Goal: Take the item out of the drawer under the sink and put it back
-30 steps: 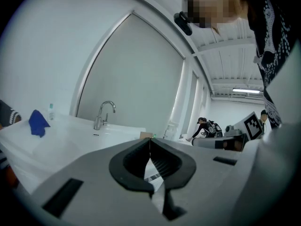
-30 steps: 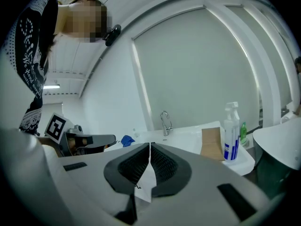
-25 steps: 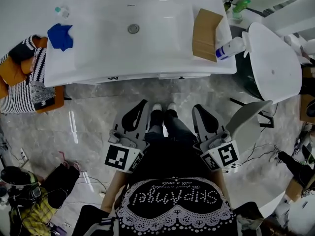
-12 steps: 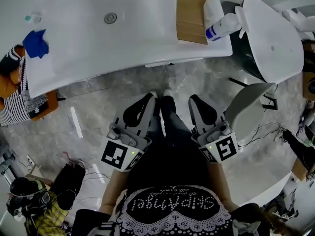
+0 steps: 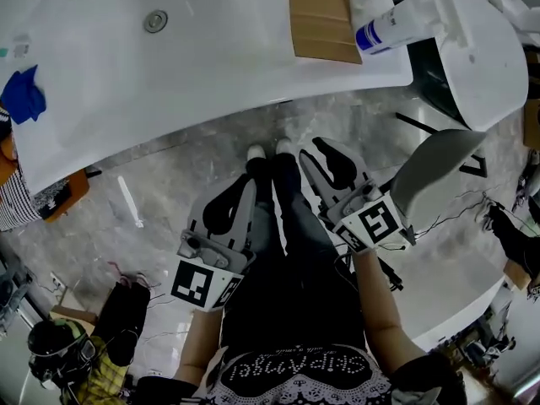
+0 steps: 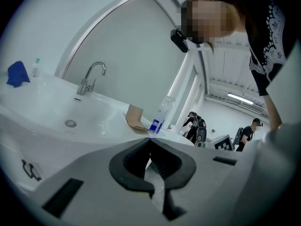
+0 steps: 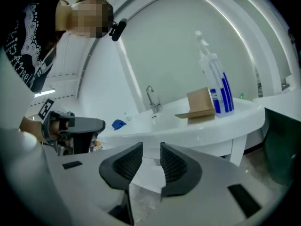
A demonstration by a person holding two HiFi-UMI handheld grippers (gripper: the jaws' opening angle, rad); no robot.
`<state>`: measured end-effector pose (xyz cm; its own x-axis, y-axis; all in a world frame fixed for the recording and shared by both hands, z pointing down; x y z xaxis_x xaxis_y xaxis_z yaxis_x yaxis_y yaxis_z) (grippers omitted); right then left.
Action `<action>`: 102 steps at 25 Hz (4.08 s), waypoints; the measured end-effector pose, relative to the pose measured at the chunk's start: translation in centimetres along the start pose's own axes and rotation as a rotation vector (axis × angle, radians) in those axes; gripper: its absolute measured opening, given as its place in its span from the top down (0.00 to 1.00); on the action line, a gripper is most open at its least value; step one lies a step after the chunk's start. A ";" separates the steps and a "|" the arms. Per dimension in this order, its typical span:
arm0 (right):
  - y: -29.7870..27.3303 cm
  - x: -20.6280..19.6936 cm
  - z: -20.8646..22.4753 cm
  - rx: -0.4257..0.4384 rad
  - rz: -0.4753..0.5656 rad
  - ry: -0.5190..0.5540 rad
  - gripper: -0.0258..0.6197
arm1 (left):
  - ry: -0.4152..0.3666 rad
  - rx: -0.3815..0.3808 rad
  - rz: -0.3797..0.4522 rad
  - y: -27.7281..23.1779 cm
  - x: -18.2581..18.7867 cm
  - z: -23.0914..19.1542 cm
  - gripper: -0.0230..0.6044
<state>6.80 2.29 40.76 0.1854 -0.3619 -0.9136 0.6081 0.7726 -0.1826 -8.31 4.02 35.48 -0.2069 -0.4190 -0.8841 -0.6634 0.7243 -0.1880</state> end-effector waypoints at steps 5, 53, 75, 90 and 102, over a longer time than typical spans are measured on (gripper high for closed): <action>-1.8 -5.0 3.5 -0.105 -0.038 0.024 0.76 | 0.018 0.010 0.007 -0.7 -1.9 -1.1 0.96; -11.9 -22.1 14.2 -0.292 -0.265 -0.131 0.71 | 0.158 0.101 -0.052 -0.6 -7.4 -2.9 0.96; -9.8 -22.9 13.7 -0.245 -0.281 -0.108 0.74 | 0.200 0.115 -0.012 -1.6 -7.4 -1.7 0.96; -6.7 -24.2 11.7 -0.270 -0.295 -0.106 0.74 | 0.177 0.087 -0.028 -1.4 -7.4 -1.8 0.96; -4.3 -25.1 10.7 -0.283 -0.290 -0.122 0.74 | 0.170 0.077 -0.043 -1.4 -7.9 -1.3 0.96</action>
<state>7.80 2.44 68.40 0.1384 -0.6313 -0.7631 0.4160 0.7362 -0.5337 -6.69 5.54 43.28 -0.3024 -0.5322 -0.7907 -0.6189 0.7406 -0.2617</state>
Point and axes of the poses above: the fingertips, and each gripper's own axes: y backward along the fingers, z to its right, x out of its top, the point moved 4 cm from there along y, backward along the fingers, and after that the axes turned 6 degrees about z, right-handed, at the moved point
